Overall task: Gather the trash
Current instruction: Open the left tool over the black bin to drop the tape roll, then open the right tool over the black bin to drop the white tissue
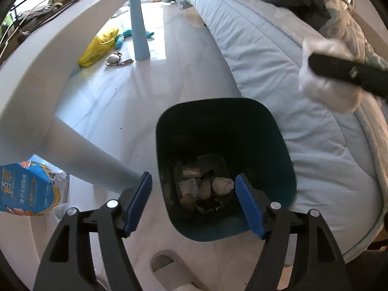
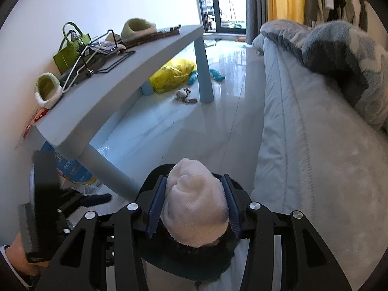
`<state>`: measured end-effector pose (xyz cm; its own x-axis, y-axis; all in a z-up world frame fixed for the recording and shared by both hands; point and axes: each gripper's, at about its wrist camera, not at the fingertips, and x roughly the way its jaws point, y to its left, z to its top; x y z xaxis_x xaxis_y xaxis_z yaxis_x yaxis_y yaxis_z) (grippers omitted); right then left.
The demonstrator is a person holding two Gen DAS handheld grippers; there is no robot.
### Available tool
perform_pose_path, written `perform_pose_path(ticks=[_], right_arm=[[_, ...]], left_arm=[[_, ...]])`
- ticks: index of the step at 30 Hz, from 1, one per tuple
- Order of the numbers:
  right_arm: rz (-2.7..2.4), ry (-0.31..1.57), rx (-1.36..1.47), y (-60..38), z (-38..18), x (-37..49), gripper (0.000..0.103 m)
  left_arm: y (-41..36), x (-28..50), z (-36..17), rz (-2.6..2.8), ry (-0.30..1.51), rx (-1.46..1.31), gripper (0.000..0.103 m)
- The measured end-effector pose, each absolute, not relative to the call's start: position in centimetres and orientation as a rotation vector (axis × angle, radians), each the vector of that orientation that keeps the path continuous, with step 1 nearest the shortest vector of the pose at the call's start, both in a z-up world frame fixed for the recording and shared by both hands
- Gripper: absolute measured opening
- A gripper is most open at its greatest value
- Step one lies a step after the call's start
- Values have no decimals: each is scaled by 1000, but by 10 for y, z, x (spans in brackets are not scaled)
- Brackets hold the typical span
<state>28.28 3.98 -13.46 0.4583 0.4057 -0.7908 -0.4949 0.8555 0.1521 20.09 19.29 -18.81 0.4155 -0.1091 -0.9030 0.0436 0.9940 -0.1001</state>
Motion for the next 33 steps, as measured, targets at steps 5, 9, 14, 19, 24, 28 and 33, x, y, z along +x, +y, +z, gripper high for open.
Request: perform_pose_path(ticks=[5,9,14,19,24,28,33], right_arm=[[556,1003,-116,50,-158,287,47],[551,1035,-132,57,-171,288,47],[560,1083,-154,63,-188,286,47],[559,1143,-184,69,-209,285,47],[551,1175,-218,74,-222,279,52],[530,1190,-267,74,-226,272,60],[503,1165,-271,62,-215,262,64]], left_arm=[[198,195,-172,-105,1087,-72,74],[200,191,-155,-103,1045,-80,72],[202,185,-129,-106,983,-79,65],[205,178,-106,-86,945,-104,59],[206,164,-84,-82,905,-112,59],[205,151,-70,-81,886,-94,64],[200,131,-50,-88,833,-103,76]])
